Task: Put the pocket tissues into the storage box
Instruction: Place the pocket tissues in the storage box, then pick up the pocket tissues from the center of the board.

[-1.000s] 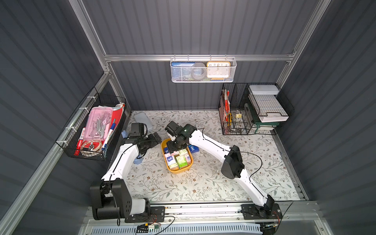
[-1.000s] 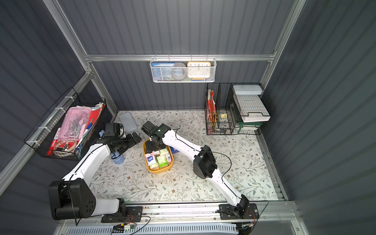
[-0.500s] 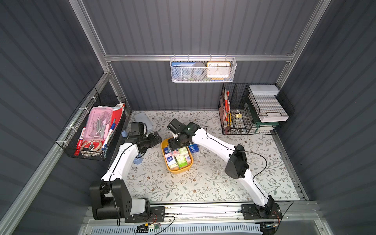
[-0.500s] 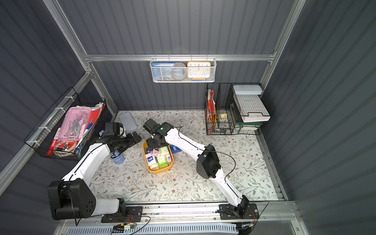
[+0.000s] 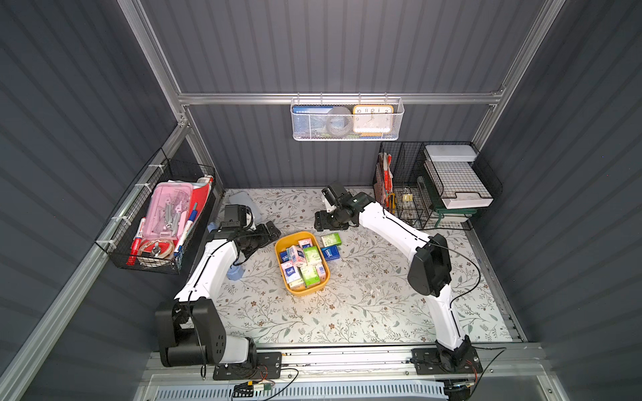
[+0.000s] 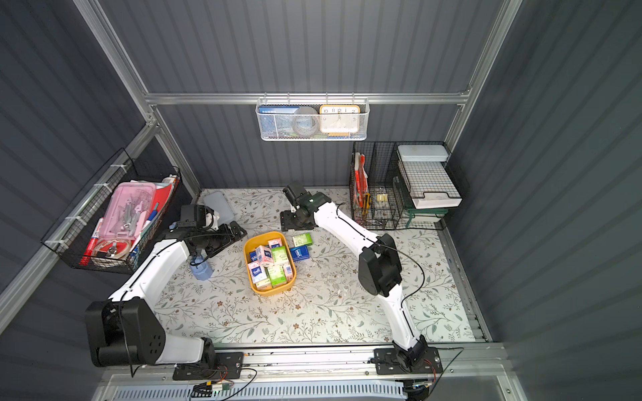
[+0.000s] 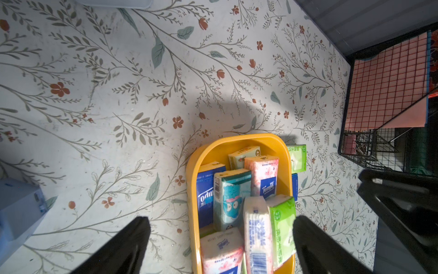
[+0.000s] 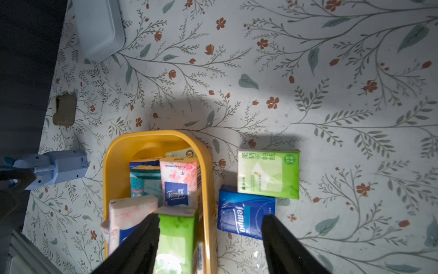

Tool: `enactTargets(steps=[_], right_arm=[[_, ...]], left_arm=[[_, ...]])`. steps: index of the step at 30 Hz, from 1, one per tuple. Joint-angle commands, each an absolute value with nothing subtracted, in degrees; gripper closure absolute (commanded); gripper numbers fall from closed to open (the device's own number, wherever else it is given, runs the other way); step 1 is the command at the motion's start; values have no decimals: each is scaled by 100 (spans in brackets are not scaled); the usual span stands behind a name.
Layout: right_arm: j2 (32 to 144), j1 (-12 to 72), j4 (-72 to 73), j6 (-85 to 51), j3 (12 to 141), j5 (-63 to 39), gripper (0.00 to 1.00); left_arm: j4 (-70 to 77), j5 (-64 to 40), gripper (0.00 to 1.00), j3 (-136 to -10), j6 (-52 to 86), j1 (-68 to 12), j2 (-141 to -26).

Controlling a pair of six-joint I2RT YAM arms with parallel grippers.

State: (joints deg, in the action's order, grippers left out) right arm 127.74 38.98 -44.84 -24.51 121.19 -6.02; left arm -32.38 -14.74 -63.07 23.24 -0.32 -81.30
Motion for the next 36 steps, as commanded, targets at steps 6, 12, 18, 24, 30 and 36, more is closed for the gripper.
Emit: enactTargets(steps=[6, 12, 18, 24, 30, 36], right_arm=[[13529, 3676, -3839, -2354, 12270, -1309, 28], [14016, 3466, -3704, -2460, 12480, -1678, 27], [14128, 3376, -3667, -2348, 12520, -1691, 28], [14107, 3353, -3974, -2275, 12313, -1783, 28], [13503, 3375, -3958, -2300, 11236, -1768, 29], [12619, 3399, -3709, -2458, 9917, -1671, 28]], left_arm=[[-3200, -1674, 1, -6447, 2338, -162, -8209], [-3165, -1723, 1, -6459, 2355, -219, -8200], [-3173, -1723, 1, -6458, 2340, -237, -8218], [-3197, -1686, 1, -6495, 2341, -246, -8209], [-3214, -1671, 1, -6579, 2329, -246, -8223], [-3234, -1667, 1, -6627, 2320, -246, -8229]])
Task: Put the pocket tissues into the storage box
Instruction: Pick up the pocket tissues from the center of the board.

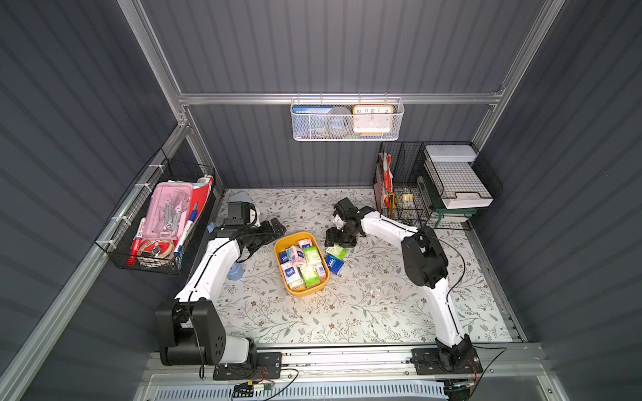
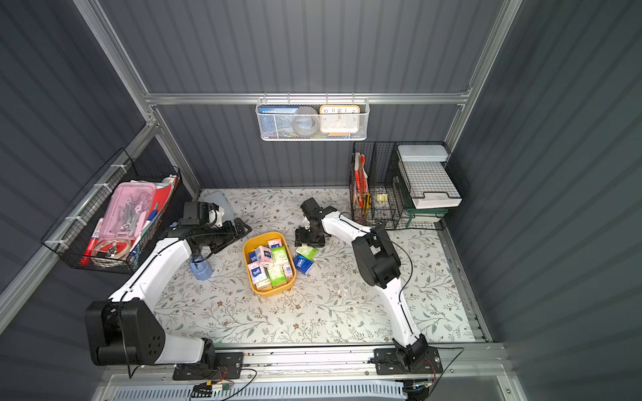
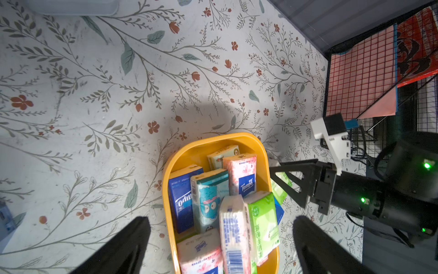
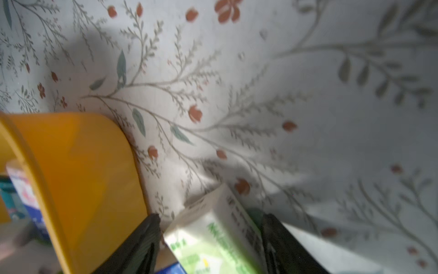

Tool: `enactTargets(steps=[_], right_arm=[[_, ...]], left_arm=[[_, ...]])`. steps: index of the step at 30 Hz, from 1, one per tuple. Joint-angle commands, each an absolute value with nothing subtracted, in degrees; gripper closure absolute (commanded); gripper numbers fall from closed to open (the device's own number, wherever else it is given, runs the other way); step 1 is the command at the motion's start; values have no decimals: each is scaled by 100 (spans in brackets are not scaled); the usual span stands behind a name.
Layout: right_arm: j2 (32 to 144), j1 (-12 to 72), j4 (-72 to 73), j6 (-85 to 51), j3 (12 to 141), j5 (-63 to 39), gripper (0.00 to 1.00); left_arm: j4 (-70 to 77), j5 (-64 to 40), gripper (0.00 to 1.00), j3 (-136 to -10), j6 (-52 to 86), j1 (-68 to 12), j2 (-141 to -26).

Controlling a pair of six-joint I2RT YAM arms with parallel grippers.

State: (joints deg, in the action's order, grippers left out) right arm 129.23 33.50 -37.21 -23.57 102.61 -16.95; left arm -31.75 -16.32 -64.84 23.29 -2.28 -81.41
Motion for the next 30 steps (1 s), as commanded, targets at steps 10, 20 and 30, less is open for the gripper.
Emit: enactTargets(steps=[10, 20, 30], right_arm=[[12212, 3791, -3984, -2500, 9197, -1039, 1], [12150, 3832, -4275, -2592, 9269, -158, 1], [12113, 3660, -4065, -2771, 9227, -259, 23]], left_arm=[[-3234, -1679, 1, -6636, 2345, -246, -8235], [-3305, -1583, 1, -6570, 2268, -246, -8099], [-3320, -1549, 1, -6523, 2261, -247, -8035]])
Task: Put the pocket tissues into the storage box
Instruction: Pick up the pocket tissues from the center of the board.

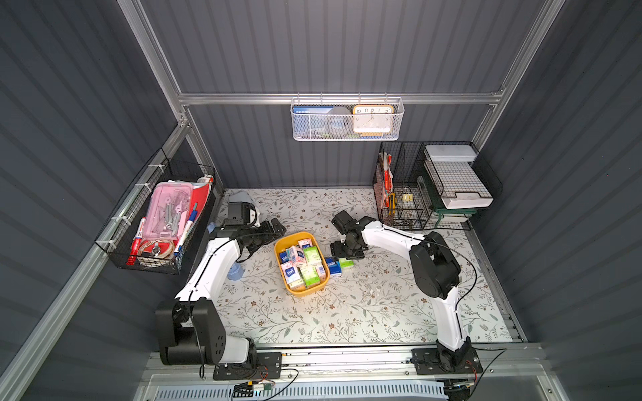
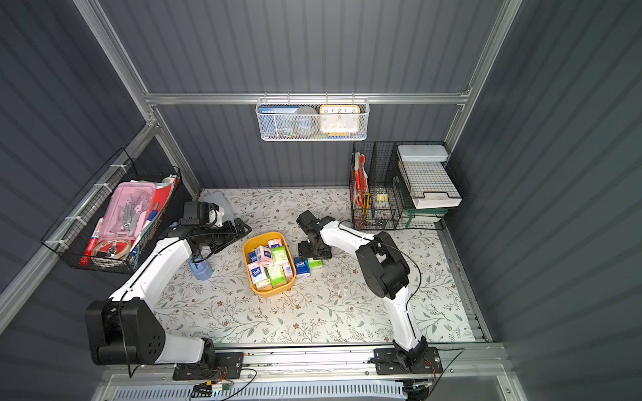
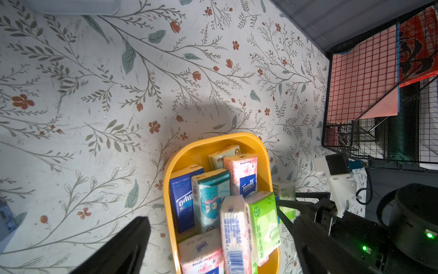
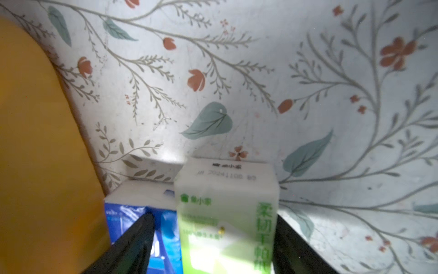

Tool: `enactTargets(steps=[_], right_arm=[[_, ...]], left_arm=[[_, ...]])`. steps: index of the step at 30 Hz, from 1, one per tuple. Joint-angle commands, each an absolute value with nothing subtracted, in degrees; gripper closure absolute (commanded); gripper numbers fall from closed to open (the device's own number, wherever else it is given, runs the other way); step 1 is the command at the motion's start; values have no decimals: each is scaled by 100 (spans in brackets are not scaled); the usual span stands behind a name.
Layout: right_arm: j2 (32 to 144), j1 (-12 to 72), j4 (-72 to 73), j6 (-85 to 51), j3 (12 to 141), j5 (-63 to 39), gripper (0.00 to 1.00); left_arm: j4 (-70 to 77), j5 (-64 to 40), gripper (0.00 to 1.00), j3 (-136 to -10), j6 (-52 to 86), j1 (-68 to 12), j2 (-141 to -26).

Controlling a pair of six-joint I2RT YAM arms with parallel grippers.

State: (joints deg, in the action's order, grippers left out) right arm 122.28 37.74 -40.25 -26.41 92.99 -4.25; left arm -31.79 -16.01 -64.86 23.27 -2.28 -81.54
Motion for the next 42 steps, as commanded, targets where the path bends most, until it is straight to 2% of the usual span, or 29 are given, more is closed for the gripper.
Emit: enactTargets(steps=[1, 11, 17, 27, 37, 39, 42], right_arm=[[12096, 3639, -4049, -2802, 9211, -200, 23], [11813, 3621, -4130, -2917, 8983, 129, 25], [11479, 3611, -3960, -2944, 8697, 136, 23], [11903, 3621, -4139, -2861, 8840, 152, 28], [12300, 3721, -4482, -2781, 9221, 331, 28], [12327, 3726, -4477, -2812, 9202, 334, 36], [12306, 3716, -4491, -2809, 9194, 285, 54]], left_arm=[[-3317, -1539, 1, -6521, 2252, -247, -8036], [-3313, -1539, 1, -6487, 2252, -246, -8040], [-3298, -1544, 1, -6492, 2265, -247, -8048], [-3307, -1548, 1, -6521, 2276, -246, -8048], [-3341, -1538, 1, -6577, 2256, -248, -8076], [-3351, -1522, 1, -6592, 2235, -252, -8070], [-3364, -1531, 1, -6593, 2219, -246, -8095]])
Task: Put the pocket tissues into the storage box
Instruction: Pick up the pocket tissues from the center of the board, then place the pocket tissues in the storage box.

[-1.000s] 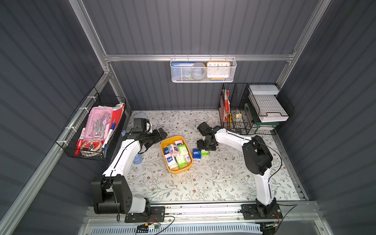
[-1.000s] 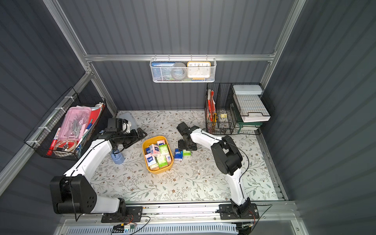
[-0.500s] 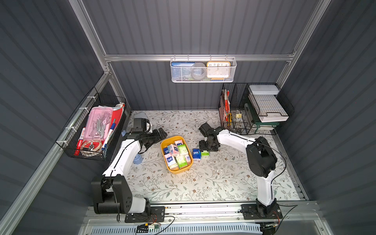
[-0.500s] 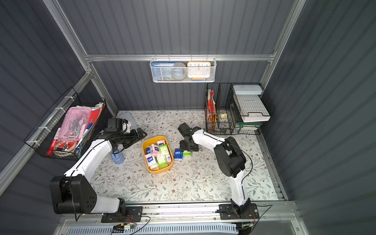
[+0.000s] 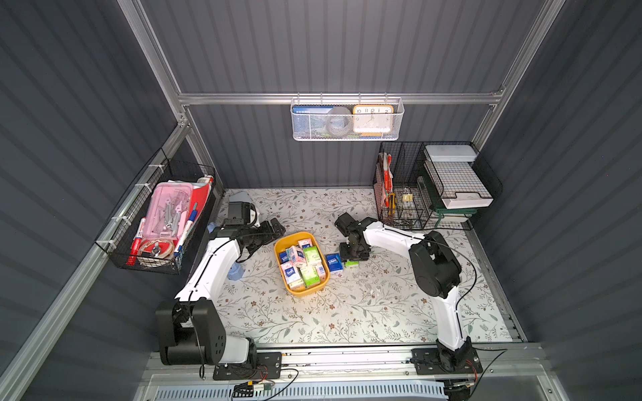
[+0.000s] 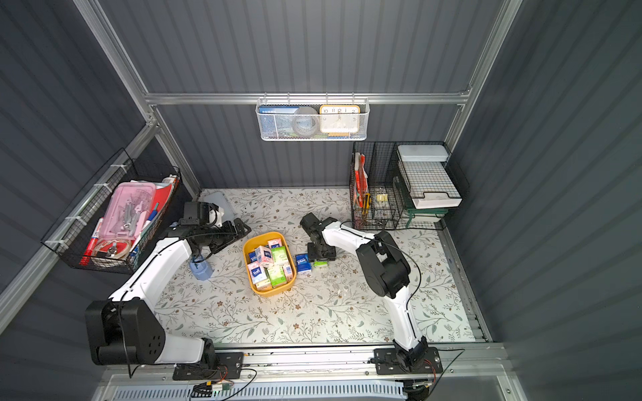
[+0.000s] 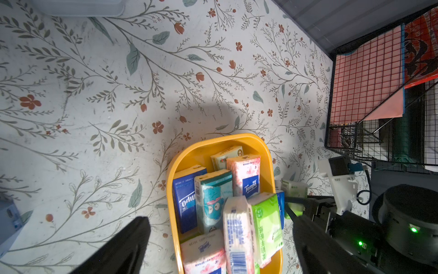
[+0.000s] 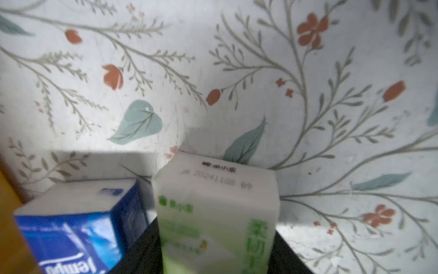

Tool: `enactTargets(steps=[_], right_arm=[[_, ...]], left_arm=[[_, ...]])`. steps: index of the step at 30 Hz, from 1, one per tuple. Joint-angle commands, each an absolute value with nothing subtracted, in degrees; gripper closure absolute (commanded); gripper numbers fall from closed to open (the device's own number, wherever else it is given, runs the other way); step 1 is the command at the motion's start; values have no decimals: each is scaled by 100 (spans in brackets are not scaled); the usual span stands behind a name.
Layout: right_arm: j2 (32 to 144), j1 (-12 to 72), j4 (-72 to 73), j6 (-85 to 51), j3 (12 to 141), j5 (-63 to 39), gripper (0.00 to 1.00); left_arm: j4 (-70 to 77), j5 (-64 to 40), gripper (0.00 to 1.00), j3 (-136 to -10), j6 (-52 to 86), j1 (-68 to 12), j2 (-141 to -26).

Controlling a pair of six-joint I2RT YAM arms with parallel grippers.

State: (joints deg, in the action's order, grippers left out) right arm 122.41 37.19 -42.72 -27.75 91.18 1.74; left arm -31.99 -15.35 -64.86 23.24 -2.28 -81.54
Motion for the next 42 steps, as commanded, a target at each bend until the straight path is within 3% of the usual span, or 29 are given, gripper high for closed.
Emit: enactTargets(steps=[1, 6, 16, 23, 30, 42], right_arm=[[12290, 3712, -4478, -2806, 9198, 278, 58], [12132, 3702, -4490, -2754, 9220, 344, 67], [11239, 3823, -4816, -2619, 9246, 112, 64], [10882, 4683, -4435, -2817, 9377, -127, 62], [11210, 5338, -3784, -3095, 9674, -388, 62], [11733, 5706, -3746, -3260, 9931, -684, 62]], left_arm=[[-3363, -1532, 1, -6595, 2224, -246, -8097], [-3368, -1523, 1, -6598, 2200, -248, -8090], [-3289, -1659, 1, -6547, 2193, -249, -8130], [-3103, -1768, 1, -6393, 2340, -246, -8136], [-3197, -1728, 1, -6348, 2278, -246, -7999], [-3254, -1587, 1, -6265, 2250, -238, -7835]])
